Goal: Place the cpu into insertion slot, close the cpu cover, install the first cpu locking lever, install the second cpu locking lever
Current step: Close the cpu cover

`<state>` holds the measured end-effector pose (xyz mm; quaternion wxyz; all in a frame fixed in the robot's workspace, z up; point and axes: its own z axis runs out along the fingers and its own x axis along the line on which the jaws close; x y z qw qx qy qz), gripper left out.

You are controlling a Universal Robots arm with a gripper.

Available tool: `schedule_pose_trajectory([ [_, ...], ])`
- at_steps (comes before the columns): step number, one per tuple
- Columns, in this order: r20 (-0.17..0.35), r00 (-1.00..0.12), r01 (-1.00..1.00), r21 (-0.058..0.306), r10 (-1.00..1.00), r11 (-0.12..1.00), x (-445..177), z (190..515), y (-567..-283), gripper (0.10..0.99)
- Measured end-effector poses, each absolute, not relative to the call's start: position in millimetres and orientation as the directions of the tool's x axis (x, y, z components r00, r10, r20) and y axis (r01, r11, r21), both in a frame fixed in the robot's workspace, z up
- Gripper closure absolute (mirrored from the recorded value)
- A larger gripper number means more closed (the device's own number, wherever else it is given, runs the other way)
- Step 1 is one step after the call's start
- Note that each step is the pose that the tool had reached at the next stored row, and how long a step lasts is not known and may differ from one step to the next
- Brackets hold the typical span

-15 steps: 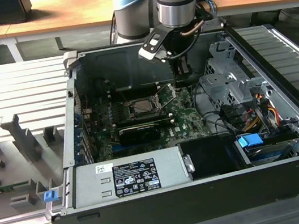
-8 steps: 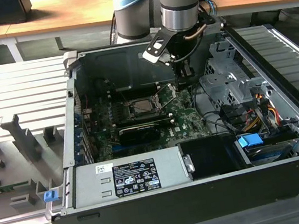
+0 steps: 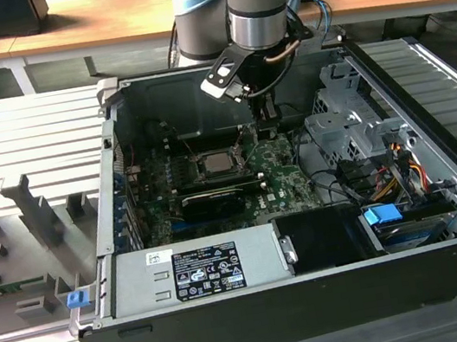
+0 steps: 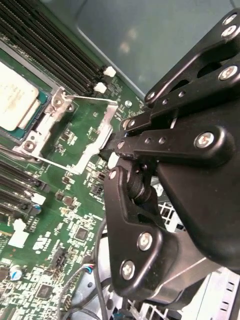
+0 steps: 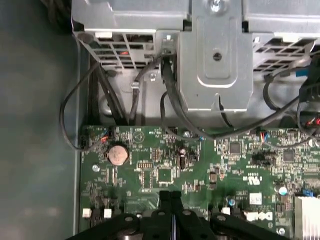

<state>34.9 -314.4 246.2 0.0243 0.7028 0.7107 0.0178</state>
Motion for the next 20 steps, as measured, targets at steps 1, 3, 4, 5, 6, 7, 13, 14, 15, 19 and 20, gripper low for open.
schedule_pose_trajectory([
  [1, -0.010, -0.011, 0.998, 0.060, 1.000, 0.011, 34, 246, -314, 0.980],
  [3, -0.010, -0.011, 0.998, 0.060, 1.000, 0.012, 25, 246, -314, 0.980],
  [4, -0.010, -0.011, 0.998, 0.060, 1.000, 0.012, 25, 246, -314, 0.980],
  [5, -0.010, -0.011, 0.998, 0.060, 1.000, 0.012, 25, 246, -314, 0.980],
  [6, -0.010, -0.011, 0.998, 0.060, 1.000, 0.012, 24, 246, -314, 0.980],
  [7, -0.010, -0.011, 0.998, 0.060, 1.000, 0.012, 24, 246, -314, 0.980],
  [13, -0.010, -0.011, 0.998, 0.060, 1.000, 0.012, 23, 246, -314, 0.980],
  [14, -0.010, -0.011, 0.998, 0.060, 1.000, 0.012, 23, 246, -314, 0.980],
  [15, -0.010, -0.011, 0.998, 0.060, 1.000, 0.012, 23, 246, -314, 0.980],
  [19, -0.010, -0.011, 0.998, 0.060, 1.000, 0.011, 22, 246, -314, 0.980],
  [20, -0.010, -0.011, 0.998, 0.060, 1.000, 0.012, 21, 246, -314, 0.980],
])
